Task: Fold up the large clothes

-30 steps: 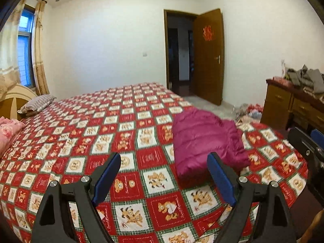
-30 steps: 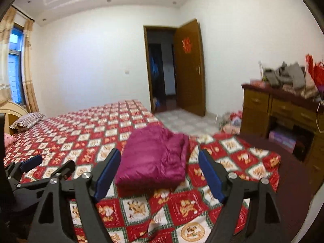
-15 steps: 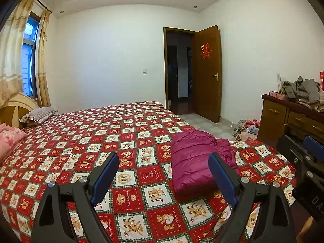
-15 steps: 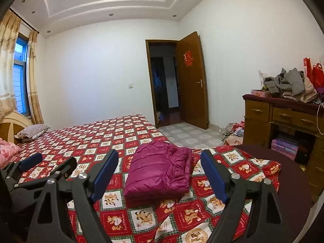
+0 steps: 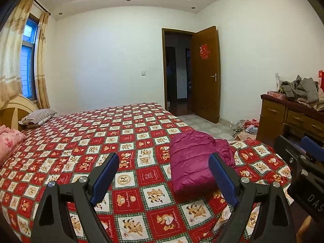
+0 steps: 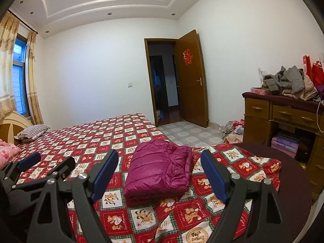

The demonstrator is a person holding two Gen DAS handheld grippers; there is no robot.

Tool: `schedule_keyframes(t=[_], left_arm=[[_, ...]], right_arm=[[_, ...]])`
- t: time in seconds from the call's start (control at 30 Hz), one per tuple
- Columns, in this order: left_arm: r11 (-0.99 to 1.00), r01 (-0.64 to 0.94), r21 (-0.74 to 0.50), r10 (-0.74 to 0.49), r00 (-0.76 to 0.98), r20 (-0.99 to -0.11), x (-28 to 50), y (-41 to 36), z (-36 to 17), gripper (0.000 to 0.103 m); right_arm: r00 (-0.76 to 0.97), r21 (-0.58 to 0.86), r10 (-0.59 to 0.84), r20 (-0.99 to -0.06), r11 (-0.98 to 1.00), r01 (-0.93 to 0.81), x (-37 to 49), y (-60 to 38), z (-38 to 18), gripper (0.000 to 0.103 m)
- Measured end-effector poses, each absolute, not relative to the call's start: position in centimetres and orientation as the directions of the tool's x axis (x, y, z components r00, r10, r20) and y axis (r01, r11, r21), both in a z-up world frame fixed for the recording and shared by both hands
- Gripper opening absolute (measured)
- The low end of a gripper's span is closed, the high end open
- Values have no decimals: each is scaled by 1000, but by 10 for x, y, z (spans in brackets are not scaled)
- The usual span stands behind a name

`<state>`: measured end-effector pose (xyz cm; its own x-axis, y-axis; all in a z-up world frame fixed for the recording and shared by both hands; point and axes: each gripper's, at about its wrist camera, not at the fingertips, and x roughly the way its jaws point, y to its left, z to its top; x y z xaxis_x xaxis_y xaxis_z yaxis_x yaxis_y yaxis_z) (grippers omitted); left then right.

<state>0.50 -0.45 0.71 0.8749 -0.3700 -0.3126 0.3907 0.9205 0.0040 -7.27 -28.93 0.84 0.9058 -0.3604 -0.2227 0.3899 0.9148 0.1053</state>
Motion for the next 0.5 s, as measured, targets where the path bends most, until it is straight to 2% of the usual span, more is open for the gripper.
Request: schedule_keyframes(t=[0.5], left_arm=[[920, 392, 4, -372, 877, -306, 3, -5, 9, 91]], right_arm=[[905, 110, -360, -225, 914, 391, -73, -288, 8, 86]])
